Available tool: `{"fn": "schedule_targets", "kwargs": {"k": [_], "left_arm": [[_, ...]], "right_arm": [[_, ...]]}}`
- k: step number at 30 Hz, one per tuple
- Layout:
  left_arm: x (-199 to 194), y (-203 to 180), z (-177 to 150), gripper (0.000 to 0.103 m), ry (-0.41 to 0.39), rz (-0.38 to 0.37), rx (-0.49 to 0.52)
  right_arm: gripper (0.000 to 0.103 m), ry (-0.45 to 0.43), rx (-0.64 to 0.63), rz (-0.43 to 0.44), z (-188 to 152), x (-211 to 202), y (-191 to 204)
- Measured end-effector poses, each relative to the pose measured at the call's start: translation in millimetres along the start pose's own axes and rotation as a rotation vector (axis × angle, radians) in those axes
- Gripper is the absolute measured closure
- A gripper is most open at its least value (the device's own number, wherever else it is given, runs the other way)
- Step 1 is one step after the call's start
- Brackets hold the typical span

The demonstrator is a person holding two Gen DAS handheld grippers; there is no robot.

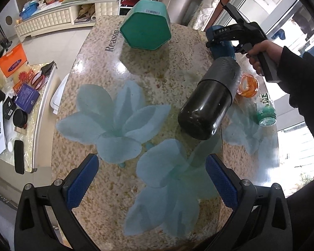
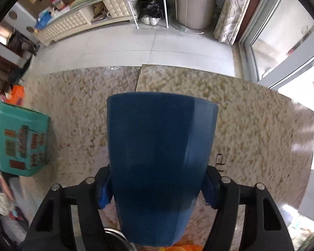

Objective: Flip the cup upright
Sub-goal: 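Lift and tilt the blue cup with the right gripper, lay it on its side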

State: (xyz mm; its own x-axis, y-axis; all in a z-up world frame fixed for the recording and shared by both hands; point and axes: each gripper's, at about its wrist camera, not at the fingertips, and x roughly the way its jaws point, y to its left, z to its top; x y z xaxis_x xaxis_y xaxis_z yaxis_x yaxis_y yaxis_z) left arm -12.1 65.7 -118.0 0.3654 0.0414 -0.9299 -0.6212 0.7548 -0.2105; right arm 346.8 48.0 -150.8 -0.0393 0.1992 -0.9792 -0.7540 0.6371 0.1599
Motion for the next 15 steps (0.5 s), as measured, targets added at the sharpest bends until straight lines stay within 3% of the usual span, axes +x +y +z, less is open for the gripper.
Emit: {"fn": "schedule_targets", "kwargs": {"k": [5,15], "left_arm": [[-8,-1,3,0.001,-0.017,-0.011,0.021],[-41,-5,6,0.001,-0.097,-0.066,0.086]], "right_arm": [[0.037,-0.038,0.029,0.039,6,-20,-5],[0.038,-0.213,0.077,0.121,-7,-130,-15]]}}
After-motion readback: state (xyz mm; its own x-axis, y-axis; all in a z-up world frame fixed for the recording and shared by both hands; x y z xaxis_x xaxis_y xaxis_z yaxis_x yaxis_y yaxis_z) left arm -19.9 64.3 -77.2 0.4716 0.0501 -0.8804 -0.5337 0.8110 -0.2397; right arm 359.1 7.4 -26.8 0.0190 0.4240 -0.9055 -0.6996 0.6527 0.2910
